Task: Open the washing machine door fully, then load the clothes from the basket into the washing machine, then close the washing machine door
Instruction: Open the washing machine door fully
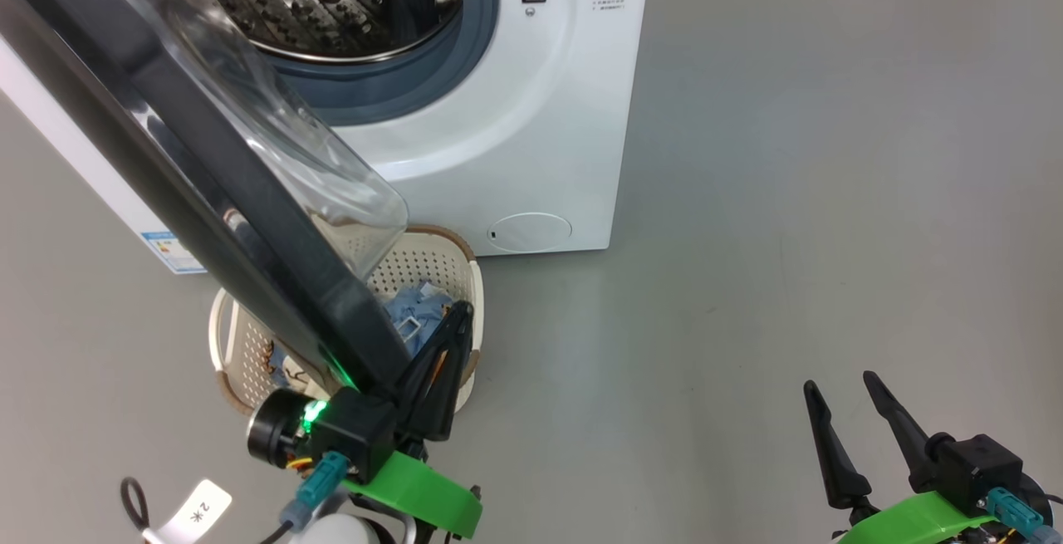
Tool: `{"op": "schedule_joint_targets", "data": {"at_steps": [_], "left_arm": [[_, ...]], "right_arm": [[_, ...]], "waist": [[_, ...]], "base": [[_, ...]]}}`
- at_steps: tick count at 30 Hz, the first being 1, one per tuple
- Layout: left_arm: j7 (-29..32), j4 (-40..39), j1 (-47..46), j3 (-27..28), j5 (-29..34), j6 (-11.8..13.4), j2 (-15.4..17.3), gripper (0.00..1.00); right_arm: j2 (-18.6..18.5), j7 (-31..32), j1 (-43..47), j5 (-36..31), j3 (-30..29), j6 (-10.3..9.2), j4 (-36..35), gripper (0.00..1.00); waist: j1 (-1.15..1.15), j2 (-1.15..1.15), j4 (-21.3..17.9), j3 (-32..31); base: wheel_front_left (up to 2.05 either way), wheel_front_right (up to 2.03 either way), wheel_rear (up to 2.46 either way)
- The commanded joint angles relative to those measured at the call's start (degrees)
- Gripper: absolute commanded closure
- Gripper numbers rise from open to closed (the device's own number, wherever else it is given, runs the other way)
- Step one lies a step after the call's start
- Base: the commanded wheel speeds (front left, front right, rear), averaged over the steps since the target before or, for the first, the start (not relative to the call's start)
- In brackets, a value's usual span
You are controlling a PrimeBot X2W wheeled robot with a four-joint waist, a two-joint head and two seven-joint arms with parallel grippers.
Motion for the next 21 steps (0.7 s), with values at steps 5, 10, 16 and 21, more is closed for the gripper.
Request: {"op": "schedule_joint_targets", "data": {"at_steps": [5, 10, 16, 21], "left_arm": [[-0.36, -0.66, -1.85, 1.85, -1.20, 0.90, 0.21, 1.00], [-0.36, 0.52, -1.72, 2.06, -1.62, 1.77, 0.21, 1.00], [-0.36, 1.46, -0.84, 3.32, -2.23, 3.18, 0.21, 1.00], [-0.36, 1.91, 0.03, 4.22, -2.24, 3.84, 0.21, 1.00]], "right_arm": [[-0.62, -0.73, -2.09, 0.85, 1.42, 0.09, -0.85, 0.00], [-0.46, -0.74, -2.26, 0.93, 1.61, 0.09, -0.21, 0.00], [-0.54, -0.74, -2.04, 1.19, 1.78, 0.09, 0.39, 0.00], [-0.45, -0.75, -1.42, 1.35, 1.89, 0.09, 0.38, 0.00]], "waist": [[0.00, 0.00, 0.85, 0.49], [0.00, 0.00, 1.81, -0.06], [0.00, 0.00, 2.66, -1.04], [0.00, 0.00, 3.48, -1.68]], "base": [[0.00, 0.00, 0.00], [0.00, 0.00, 0.00], [0.00, 0.00, 0.00], [0.00, 0.00, 0.00]]}}
